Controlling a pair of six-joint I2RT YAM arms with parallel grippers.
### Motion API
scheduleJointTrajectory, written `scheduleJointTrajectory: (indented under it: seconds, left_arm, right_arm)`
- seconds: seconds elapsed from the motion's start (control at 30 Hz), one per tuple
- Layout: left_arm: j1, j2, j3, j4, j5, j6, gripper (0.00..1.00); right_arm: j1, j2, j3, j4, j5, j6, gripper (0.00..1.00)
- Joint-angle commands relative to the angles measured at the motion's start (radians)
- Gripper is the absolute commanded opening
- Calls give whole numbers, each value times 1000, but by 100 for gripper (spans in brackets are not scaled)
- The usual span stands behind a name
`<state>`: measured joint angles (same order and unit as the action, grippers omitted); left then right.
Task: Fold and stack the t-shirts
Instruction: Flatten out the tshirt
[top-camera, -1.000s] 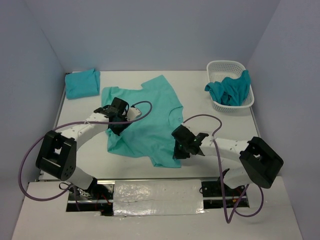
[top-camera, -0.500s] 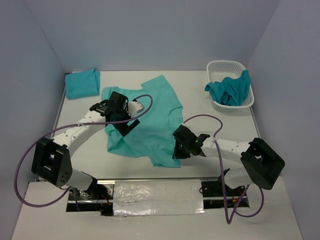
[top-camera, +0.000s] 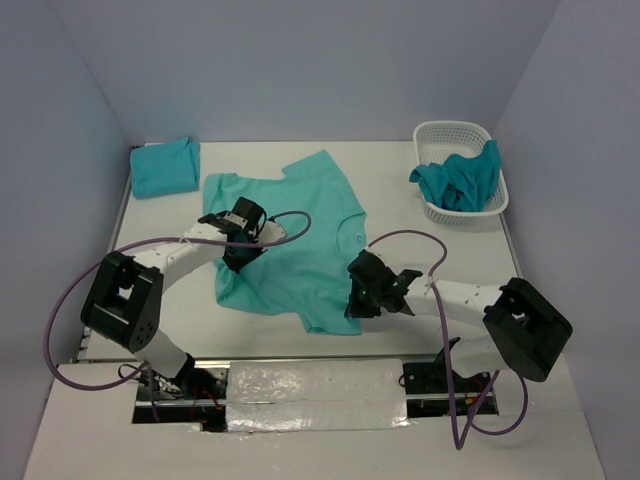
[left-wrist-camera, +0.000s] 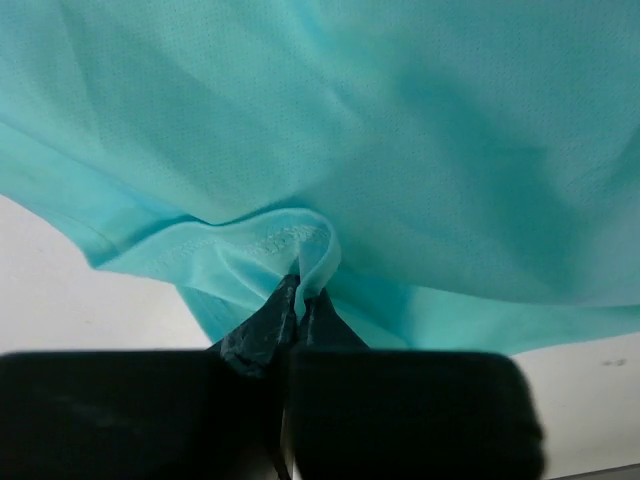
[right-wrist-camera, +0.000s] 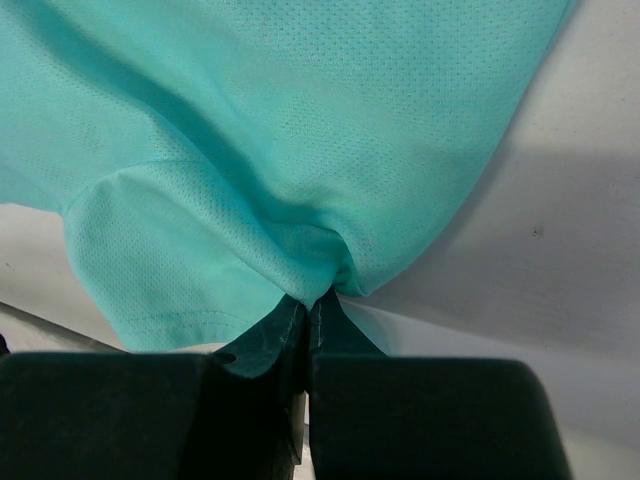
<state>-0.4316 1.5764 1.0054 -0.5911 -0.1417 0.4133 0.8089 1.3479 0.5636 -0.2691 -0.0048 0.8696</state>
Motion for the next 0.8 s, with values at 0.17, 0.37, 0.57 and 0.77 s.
scheduleJointTrajectory:
  seconds: [0.17,0.37,0.57,0.77]
  left_arm:
    - [13,-68,73,-84,14,-28,0]
    - [108,-84,240,-104,126,-30,0]
    - [240,156,780,-16,248,-73,0]
    - [349,491,1488,94,248,-186,0]
  right_arm:
    - [-16,4,-25,-30,11,-55,0]
    - [-230,-88,77,33,-87,-181,0]
    - [-514,77,680,-85,-121,-405,0]
    - [-723,270,1385,-245,-63,-463,0]
